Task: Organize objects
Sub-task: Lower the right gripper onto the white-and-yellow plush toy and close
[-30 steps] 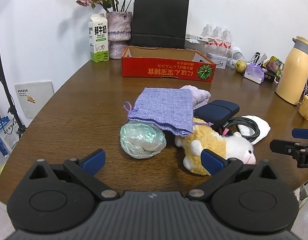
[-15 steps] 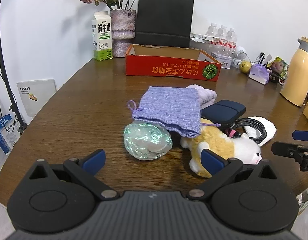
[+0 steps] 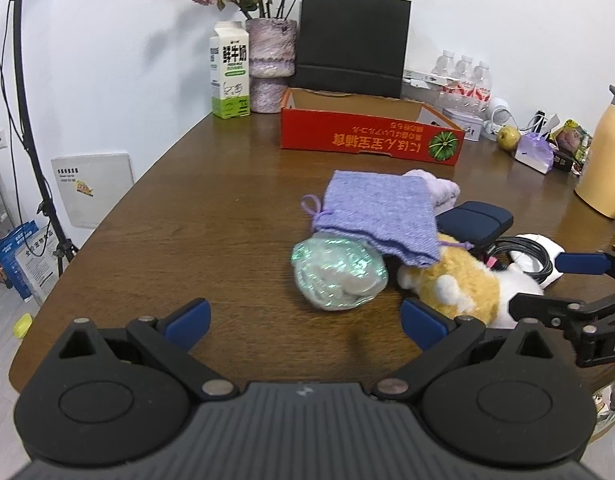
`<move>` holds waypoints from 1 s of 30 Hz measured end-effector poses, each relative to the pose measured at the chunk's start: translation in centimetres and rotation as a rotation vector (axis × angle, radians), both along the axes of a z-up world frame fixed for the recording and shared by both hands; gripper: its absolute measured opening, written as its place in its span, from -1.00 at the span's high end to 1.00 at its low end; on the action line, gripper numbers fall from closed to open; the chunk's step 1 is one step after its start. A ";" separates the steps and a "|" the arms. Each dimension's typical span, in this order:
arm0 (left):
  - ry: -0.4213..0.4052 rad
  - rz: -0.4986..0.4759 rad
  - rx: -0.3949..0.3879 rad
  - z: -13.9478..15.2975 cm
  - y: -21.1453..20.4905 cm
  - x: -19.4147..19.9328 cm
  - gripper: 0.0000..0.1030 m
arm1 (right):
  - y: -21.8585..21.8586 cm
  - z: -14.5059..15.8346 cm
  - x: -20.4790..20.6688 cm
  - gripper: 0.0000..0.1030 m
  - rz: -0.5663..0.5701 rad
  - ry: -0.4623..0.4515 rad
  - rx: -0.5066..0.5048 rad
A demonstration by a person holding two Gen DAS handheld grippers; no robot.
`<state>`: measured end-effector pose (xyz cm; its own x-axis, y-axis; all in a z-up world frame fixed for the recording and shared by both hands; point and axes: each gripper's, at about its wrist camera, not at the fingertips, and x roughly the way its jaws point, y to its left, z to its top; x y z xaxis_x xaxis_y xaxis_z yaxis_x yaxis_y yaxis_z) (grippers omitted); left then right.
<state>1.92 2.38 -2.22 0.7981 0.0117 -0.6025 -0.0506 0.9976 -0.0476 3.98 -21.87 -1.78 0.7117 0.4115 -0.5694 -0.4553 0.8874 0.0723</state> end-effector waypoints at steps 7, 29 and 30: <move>-0.004 0.009 -0.003 0.0 1.2 -0.7 -1.00 | 2.9 -0.6 1.0 -1.00 0.115 -0.013 -0.034; 0.015 0.025 -0.022 -0.6 2.7 -1.1 -1.00 | 5.0 -2.8 2.1 -0.52 0.314 0.024 -0.029; 0.014 0.026 -0.022 -0.5 2.7 -1.2 -1.00 | 5.1 -2.7 1.9 -0.49 0.317 0.016 -0.024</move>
<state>0.72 5.09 -2.75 0.7893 0.0192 -0.6137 -0.0773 0.9947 -0.0684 5.87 -16.81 -4.46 0.5408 0.5976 -0.5919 -0.7083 0.7031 0.0626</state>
